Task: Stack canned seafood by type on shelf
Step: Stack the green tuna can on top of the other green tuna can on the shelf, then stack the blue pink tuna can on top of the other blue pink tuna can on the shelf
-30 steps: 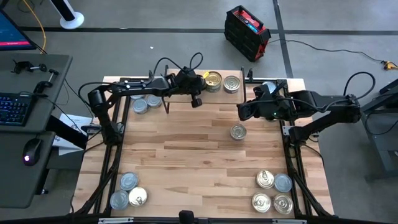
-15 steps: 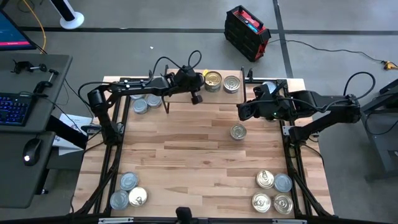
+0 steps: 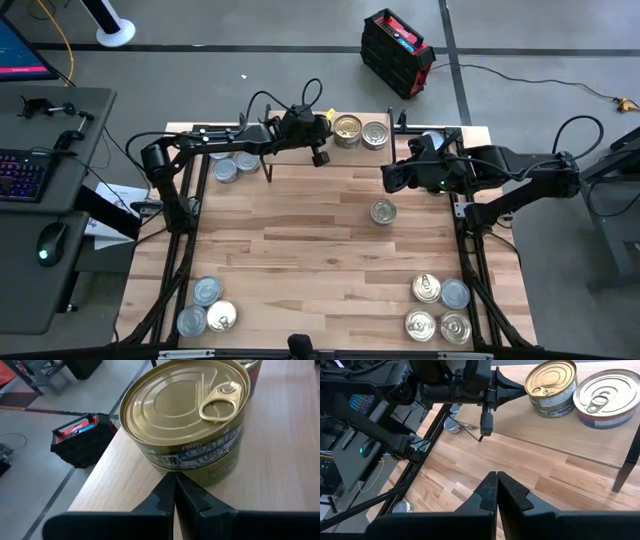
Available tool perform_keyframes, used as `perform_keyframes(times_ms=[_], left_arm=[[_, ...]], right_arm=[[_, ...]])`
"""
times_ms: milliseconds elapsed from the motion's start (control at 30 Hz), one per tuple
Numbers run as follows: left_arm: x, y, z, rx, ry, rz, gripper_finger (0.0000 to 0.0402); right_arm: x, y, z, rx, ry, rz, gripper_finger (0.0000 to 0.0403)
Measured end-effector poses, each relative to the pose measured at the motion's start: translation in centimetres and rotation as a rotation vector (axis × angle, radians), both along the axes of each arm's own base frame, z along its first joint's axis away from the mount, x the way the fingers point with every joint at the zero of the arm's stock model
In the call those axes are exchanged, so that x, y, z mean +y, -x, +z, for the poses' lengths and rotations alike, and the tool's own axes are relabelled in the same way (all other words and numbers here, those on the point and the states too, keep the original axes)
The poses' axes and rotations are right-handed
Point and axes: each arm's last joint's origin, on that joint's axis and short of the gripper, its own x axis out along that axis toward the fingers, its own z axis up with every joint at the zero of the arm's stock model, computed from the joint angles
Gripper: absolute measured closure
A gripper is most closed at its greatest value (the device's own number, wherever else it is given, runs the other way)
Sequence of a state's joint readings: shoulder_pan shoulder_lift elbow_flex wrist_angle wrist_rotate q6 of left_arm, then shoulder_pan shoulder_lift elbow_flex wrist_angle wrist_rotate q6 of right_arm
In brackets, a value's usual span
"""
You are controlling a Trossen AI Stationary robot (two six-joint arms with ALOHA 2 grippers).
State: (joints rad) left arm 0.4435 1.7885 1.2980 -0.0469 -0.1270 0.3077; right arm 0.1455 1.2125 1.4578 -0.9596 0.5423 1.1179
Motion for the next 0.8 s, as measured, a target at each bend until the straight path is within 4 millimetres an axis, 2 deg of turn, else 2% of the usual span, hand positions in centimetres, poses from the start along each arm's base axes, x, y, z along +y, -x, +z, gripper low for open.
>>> perform_keyframes(times_ms=[200,367,533,667,800], left_arm=[[-0.1,0.3,0.1,0.019,0.003,0.01,0.0401],[-0.3,0.9,2.0,-0.034,-0.023,0.016,0.0401],[-0.4,1.2,1.4,0.021,0.026,0.025,0.0402],[-1.8,2.4,2.7,0.026,0.14,-0.032,0.0401],[-4.6,4.5,4.9,0.031,0.279,-0.078,0.0401]], right_arm=[[0.0,0.0,0.0,0.0,0.0,0.0,0.0403],[-0.1,0.0,0.0,0.01,0.018,0.009,0.0403],[-0.2,0.0,0.0,0.01,0.019,0.007,0.0403],[-0.1,-0.1,0.0,0.029,0.016,0.068,0.0403],[0.2,0.0,-0.2,0.077,0.007,0.201,0.0403]])
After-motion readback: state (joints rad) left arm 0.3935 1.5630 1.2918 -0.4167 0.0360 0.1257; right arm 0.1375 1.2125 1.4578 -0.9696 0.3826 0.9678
